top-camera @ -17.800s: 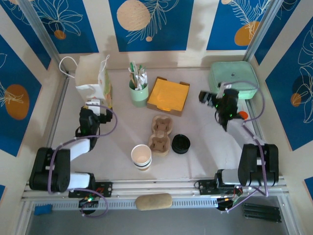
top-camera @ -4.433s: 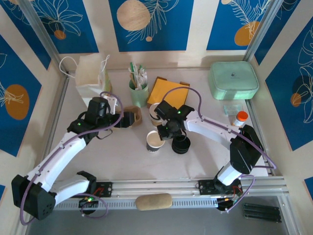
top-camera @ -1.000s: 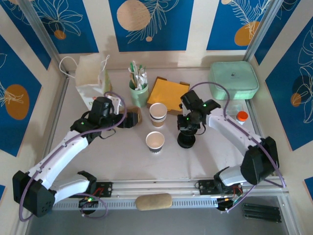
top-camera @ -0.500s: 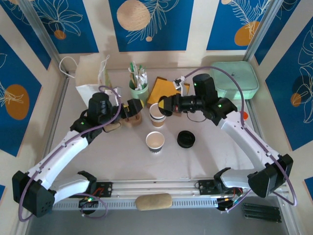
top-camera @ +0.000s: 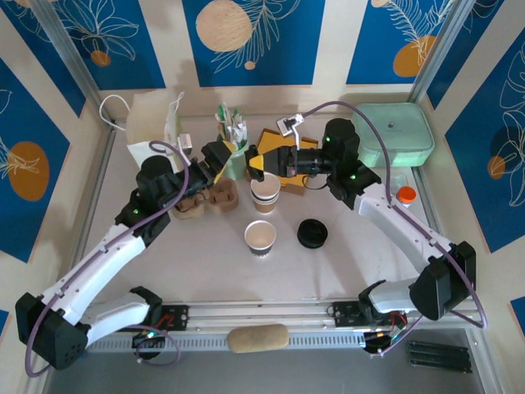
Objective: Pack the takeout coffee
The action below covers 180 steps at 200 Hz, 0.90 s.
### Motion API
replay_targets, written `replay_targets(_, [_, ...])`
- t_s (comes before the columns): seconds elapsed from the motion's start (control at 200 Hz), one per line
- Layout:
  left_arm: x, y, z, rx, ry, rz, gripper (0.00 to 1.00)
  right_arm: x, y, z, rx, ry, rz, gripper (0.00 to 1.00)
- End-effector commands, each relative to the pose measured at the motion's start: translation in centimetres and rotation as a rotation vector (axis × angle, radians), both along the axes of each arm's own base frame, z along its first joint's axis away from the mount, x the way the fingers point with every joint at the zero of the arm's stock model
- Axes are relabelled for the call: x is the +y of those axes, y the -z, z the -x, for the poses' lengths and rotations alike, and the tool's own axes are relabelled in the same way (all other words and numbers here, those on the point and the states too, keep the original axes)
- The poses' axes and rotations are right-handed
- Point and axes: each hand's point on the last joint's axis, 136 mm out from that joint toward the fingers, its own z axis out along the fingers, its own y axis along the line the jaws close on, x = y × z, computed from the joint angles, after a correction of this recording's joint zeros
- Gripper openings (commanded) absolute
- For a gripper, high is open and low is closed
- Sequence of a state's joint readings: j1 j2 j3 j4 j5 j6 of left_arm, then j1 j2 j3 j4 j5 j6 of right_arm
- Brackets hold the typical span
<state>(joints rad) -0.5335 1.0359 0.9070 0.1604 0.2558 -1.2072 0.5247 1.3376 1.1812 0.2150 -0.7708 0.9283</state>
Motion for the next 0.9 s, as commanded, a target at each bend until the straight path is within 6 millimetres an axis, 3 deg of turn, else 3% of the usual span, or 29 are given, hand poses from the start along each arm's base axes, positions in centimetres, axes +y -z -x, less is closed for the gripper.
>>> replay_targets(0.0, [-0.3,-1.9,0.1,-0.012,-0.006,0.121,0.99,0.5,-1.2,0.8,-0.045,-0.056,-0.055,0.00])
replay_targets(0.355, [-1.1,-2.8,0.3,-0.008,0.016,0.228,1.00,1.8,-1.1,-0.6,-0.022,-0.056,-0.103,0.00])
replay_targets(0.895, [-1.8,-2.2,0.1,0.021,0.031,0.310,0.95,2.9,-1.5,-1.5,0.001,-0.058,-0.152,0.00])
